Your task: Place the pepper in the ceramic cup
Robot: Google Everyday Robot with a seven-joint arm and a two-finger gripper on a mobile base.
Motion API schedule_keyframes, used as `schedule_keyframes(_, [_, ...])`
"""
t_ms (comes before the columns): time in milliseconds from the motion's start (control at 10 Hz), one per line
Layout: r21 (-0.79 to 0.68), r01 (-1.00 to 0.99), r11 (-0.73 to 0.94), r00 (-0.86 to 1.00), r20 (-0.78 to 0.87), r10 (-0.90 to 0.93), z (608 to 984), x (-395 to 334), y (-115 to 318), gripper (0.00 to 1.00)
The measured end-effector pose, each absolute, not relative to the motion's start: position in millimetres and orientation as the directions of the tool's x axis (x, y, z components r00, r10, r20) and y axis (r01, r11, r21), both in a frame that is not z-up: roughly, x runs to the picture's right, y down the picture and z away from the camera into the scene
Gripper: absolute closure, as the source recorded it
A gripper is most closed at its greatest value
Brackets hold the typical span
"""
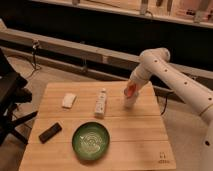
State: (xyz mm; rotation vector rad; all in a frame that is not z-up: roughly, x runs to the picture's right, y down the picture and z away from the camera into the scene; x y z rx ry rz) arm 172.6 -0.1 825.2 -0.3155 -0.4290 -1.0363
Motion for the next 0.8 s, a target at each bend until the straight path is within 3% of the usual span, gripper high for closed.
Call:
schedule_keyframes(200, [-0.055,0.882,0.468,0.436,0.474,-0.765,825.3,170.8,0.2,0.20])
schedule_keyframes(800, [-0.062,0.877,0.477,0.451,0.448,-0.772,822.2,171.2,-3.6,0.23])
